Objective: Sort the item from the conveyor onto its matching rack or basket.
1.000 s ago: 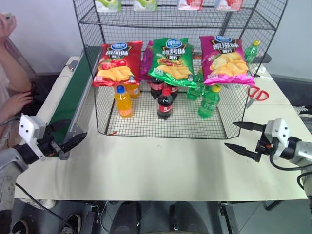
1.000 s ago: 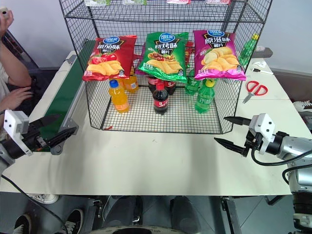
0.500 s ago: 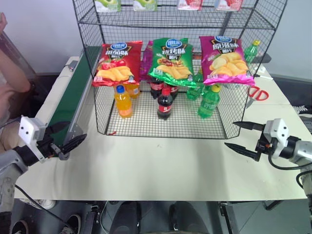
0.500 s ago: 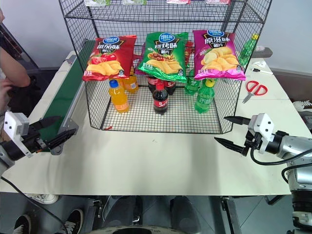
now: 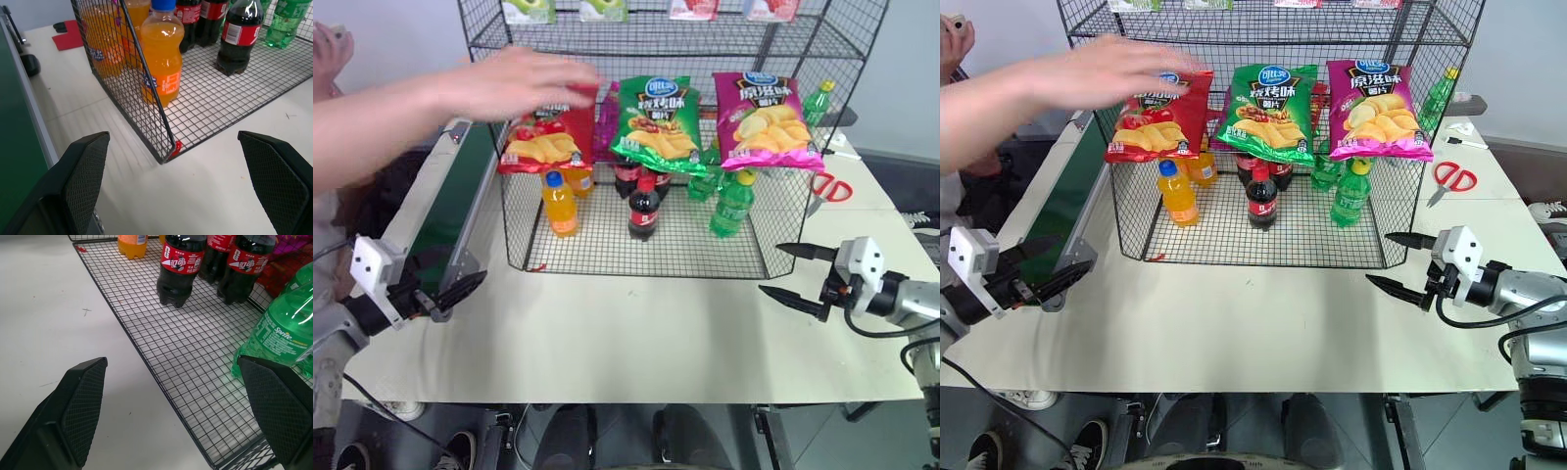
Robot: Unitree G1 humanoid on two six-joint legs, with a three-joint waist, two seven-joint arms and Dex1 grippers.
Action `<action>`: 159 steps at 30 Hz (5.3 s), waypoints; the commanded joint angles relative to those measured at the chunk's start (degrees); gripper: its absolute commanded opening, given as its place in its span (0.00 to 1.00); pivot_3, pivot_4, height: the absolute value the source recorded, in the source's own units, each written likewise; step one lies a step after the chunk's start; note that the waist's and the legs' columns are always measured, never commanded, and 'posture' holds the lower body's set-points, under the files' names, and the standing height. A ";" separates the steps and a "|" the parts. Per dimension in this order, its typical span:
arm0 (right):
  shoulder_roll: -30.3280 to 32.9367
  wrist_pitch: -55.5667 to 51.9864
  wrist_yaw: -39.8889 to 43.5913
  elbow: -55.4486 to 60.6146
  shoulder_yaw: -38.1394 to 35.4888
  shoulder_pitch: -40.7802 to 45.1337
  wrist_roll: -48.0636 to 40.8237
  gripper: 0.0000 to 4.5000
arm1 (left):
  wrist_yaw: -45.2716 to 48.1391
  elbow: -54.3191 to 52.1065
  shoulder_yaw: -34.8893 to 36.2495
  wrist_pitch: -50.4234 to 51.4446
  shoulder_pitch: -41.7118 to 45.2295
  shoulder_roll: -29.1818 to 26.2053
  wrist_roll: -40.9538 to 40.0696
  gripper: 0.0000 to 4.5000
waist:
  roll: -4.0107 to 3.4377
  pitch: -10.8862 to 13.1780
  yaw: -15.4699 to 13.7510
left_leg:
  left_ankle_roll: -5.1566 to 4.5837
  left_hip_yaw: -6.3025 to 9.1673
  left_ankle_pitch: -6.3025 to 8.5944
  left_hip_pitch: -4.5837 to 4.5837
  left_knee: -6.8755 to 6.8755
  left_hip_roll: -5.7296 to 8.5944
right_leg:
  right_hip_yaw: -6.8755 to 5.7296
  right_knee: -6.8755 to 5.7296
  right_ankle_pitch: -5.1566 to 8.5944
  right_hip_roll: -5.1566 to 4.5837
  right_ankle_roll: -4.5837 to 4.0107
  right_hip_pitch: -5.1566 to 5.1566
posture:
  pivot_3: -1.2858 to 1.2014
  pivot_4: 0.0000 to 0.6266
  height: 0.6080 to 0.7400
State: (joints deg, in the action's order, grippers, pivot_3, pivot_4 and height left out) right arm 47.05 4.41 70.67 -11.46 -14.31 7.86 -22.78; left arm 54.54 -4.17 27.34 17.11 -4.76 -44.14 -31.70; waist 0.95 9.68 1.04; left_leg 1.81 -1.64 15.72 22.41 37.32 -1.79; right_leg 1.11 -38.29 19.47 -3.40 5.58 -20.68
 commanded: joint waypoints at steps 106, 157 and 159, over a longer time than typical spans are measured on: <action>-10.89 -20.21 -2.72 23.18 14.52 9.80 -8.70 0.98 | 0.00 -4.93 7.40 -13.43 -10.99 1.79 3.55 1.00 | -0.01 0.01 0.13 | 0.01 0.01 0.02 0.09 -0.24 -0.01 | 0.01 0.21 0.02 -0.16 -0.05 -0.13 | 0.52 0.24 0.99; -16.43 -11.01 -1.13 21.12 26.42 11.22 0.57 0.98 | -21.06 13.70 9.94 -53.92 -22.02 -6.67 37.61 1.00 | 0.10 -0.06 1.55 | 0.02 -0.03 0.05 0.24 -0.39 0.01 | -0.02 0.24 0.03 -0.25 -0.15 -0.38 | 0.52 0.24 0.99; -16.62 -10.98 -1.23 21.07 26.39 11.28 0.61 0.98 | -21.34 14.07 9.91 -54.40 -21.80 -7.10 38.07 1.00 | 0.10 -0.06 1.54 | 0.02 -0.03 0.05 0.24 -0.39 0.01 | -0.02 0.23 0.03 -0.25 -0.15 -0.38 | 0.52 0.24 0.99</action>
State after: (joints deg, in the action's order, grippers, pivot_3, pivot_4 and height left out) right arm 30.39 -7.33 69.38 8.56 12.62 18.48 -21.68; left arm 34.15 9.58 36.52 -36.13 -26.41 -50.00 6.06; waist 1.05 9.62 2.58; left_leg 1.83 -1.67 15.77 22.64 36.93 -1.78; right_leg 1.09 -38.05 19.50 -3.65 5.43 -21.06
